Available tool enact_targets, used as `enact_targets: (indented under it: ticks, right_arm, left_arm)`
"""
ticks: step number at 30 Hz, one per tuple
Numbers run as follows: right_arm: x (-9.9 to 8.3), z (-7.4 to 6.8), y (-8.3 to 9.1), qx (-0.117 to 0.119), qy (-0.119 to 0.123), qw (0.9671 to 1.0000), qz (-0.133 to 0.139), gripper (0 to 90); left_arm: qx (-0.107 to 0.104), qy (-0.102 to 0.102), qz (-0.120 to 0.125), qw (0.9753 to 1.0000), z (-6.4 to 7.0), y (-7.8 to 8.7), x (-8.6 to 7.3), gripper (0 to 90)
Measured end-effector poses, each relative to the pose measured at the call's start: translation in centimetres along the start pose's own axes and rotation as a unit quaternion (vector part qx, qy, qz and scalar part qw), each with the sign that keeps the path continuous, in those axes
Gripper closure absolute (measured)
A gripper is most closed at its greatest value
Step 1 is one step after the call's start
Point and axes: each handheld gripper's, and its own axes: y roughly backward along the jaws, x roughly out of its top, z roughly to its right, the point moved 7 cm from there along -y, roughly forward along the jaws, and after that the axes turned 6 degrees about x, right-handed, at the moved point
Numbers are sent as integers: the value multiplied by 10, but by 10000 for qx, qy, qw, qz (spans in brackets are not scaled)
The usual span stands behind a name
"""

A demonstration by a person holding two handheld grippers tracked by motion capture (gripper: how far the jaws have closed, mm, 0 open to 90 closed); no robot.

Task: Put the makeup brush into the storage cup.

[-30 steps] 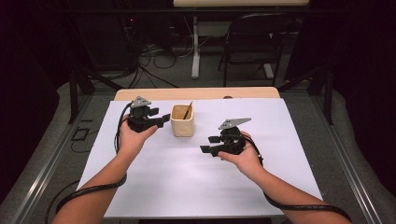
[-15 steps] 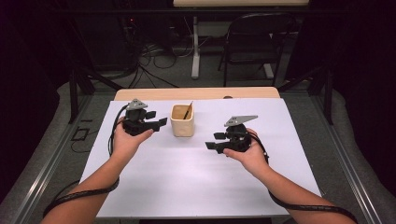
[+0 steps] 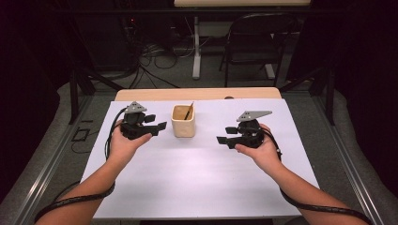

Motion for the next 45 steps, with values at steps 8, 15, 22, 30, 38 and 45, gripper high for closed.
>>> enact_targets:
  ticks: [8, 15, 22, 30, 38, 45]
  right_arm:
    - [-4, 5, 9, -99, 50, 9999, -50, 415]
    - [-12, 11, 17, -237, 74, 9996, -107, 394]
    - [-17, 15, 24, -344, 131, 9992, -164, 381]
    - [-21, 18, 31, -443, 150, 9988, -122, 378]
    - [-28, 20, 34, -506, 169, 9985, -133, 375]
    - [-35, 18, 35, -519, 188, 9983, -160, 375]
  left_arm:
    - [-46, 5, -79, 10000, 2, 8, -6, 411]
    - [-97, 41, -115, 9999, 4, 12, -13, 403]
    - [-88, 66, -148, 9998, 4, 13, -26, 383]
    - [-9, -9, -156, 9999, 6, 15, -37, 379]
    - [-89, 6, -182, 9998, 11, 16, -51, 379]
    - [-82, 57, -187, 9998, 8, 17, -58, 381]
